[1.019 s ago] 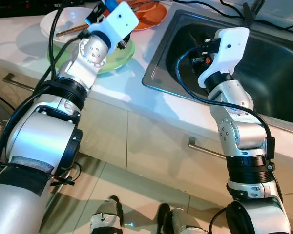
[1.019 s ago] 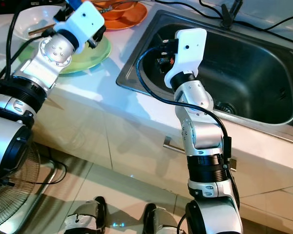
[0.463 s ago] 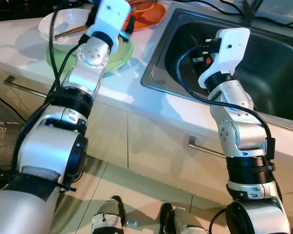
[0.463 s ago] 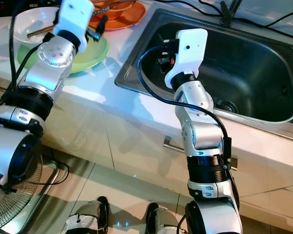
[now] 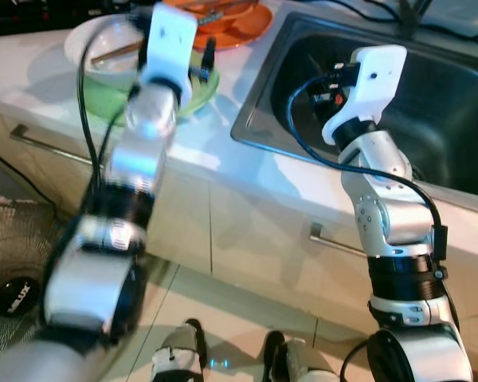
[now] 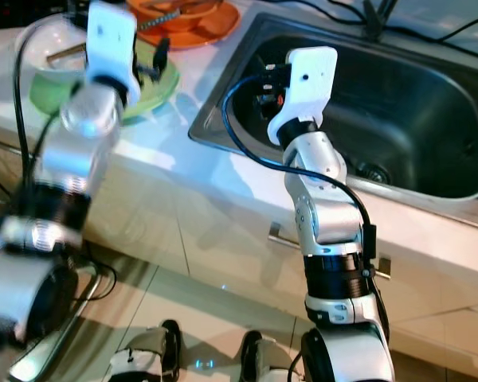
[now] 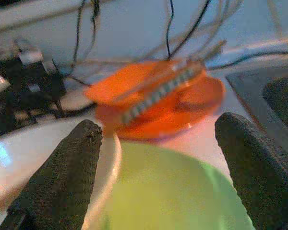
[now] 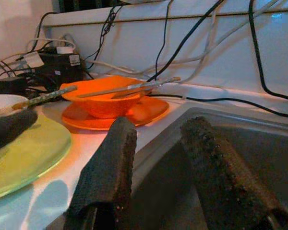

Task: Kitchen organization

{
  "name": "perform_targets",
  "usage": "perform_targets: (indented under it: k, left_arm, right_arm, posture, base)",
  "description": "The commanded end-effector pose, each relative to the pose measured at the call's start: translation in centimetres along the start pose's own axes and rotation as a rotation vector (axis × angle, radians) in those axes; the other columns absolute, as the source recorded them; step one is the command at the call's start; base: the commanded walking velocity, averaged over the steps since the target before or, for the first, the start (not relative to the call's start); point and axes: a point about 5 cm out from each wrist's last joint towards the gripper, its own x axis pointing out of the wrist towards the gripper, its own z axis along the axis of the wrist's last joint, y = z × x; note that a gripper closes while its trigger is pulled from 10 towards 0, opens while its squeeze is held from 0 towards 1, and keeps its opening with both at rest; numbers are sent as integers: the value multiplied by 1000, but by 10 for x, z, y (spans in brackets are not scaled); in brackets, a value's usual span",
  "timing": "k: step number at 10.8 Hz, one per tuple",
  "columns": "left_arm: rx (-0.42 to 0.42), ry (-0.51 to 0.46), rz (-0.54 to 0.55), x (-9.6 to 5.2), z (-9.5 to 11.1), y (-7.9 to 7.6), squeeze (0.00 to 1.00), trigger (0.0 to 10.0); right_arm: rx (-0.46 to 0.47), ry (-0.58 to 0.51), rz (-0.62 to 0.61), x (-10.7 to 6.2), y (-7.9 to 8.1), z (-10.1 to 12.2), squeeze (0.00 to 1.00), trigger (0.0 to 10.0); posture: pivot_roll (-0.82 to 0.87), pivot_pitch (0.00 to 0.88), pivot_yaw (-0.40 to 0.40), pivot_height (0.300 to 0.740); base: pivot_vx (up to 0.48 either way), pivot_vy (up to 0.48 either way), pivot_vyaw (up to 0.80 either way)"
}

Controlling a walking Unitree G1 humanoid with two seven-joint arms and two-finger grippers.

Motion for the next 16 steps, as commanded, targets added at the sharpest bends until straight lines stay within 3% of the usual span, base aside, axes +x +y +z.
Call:
perform_targets:
  k: [1,6,13,15,16]
  left_arm:
    - [-12,-11,-13,-1,5,-3,0,10000]
    - [-37,44,26,-24,3,5,0,10000]
    - [-13,85,159,-55,10,41,0,10000]
    - [38,36,123,-55,23,40,0,10000]
    - [139,-51,-30,-49,37,20,0,10000]
  right_arm:
    - [7,-2,-10,-4,-1,1,0,10000]
    - [13,4,-10,-4,-1,0,0,10000]
    - [17,2,7,-1,1,0,0,10000]
    - [17,1,6,0,1,0,0,10000]
    - [17,1,4,0,1,-1,0,10000]
  posture:
    - [115,221,-19,740]
    - [123,226,-24,740]
    - [143,212,-38,740]
    - [143,207,-36,740]
    - [143,200,-34,740]
  base:
    - [0,0,0]
    - [0,0,0]
    - [0,0,0]
    - [0,0,0]
    - [0,0,0]
